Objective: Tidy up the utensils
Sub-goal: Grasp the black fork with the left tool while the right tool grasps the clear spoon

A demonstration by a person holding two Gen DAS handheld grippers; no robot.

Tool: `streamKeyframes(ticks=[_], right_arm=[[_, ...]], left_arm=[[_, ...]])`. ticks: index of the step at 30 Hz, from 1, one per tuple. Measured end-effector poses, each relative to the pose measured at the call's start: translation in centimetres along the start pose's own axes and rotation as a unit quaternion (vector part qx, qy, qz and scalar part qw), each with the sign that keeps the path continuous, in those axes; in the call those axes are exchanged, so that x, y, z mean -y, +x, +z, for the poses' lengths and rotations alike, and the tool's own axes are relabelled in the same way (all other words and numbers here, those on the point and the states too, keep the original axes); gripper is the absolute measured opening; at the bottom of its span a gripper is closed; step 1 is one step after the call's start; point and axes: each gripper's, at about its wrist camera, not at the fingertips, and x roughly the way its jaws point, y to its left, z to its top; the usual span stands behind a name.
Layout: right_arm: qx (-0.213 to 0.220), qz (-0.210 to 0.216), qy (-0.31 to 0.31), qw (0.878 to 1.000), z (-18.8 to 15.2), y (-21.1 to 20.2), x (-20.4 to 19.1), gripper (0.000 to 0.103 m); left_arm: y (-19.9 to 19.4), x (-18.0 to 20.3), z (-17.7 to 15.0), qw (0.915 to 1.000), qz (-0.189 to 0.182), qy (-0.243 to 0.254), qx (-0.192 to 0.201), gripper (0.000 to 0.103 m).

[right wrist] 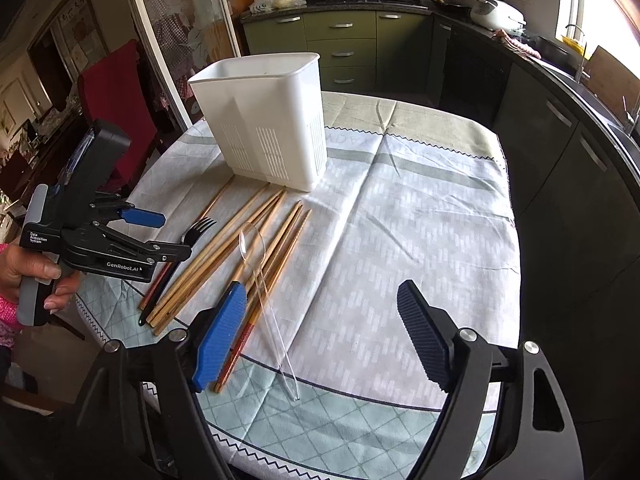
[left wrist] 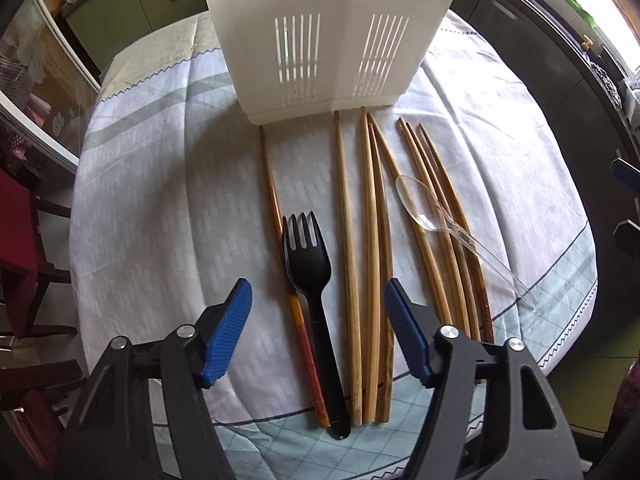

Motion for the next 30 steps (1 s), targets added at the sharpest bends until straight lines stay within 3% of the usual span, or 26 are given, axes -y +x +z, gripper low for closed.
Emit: streamKeyframes(ticks=[10,16,30], right_arm=[[-0.005,0.021,-0.006,1.0,-0.4,0.3,0.0,0.071],[-0.003,0.028,-0.004,1.0,-0.9,-0.2,0.4,0.071],[-0.003,0.039,-0.011,0.999,-1.4,-0.1,0.2,0.071]], left_arm=[[1.8,1.1,-0.1,0.9985,-0.001,-0.026,-0.048,0.035],[2.6,1.2,0.0,0.9974,0.012,-0.037,-0.06,0.03],[2.8,-3.1,0.7,0.9955,-0.032,-0.056,-0.07,0.026]])
